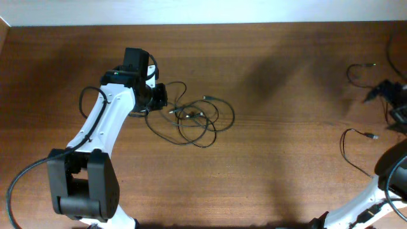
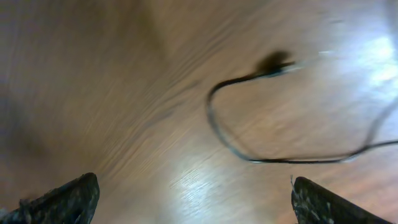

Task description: Untangle cables

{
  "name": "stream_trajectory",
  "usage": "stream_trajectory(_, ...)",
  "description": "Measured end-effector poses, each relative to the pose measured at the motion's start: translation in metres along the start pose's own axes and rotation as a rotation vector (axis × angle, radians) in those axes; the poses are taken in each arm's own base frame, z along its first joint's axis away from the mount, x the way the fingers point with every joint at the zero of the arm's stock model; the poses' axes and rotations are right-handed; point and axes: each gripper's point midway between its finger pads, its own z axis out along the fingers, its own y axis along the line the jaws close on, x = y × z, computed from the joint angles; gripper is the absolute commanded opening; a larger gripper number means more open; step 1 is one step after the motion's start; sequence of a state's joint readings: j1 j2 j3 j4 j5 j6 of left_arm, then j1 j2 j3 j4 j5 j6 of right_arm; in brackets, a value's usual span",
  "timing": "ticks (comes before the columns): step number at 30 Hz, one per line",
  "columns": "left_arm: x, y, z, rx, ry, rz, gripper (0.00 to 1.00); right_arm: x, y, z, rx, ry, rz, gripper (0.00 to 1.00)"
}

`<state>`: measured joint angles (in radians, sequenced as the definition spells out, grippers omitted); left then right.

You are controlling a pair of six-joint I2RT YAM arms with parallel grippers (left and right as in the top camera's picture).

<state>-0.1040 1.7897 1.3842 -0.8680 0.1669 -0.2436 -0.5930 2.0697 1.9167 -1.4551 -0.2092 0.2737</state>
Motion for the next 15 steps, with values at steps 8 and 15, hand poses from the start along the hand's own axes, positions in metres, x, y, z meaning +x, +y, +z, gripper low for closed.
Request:
stream_trajectory(8, -0.003, 0.0, 0.0, -0.001, -0.012, 0.007, 0.99, 0.049, 0.089, 0.021, -0.007, 0.062, -0.353, 0.99)
stream_trajectory(15, -0.014, 0.008, -0.001, -0.015, -0.052, -0.016, 0.3, 0.112, 0.172, 0.043, -0.02, 0.073, -0.652, 0.99)
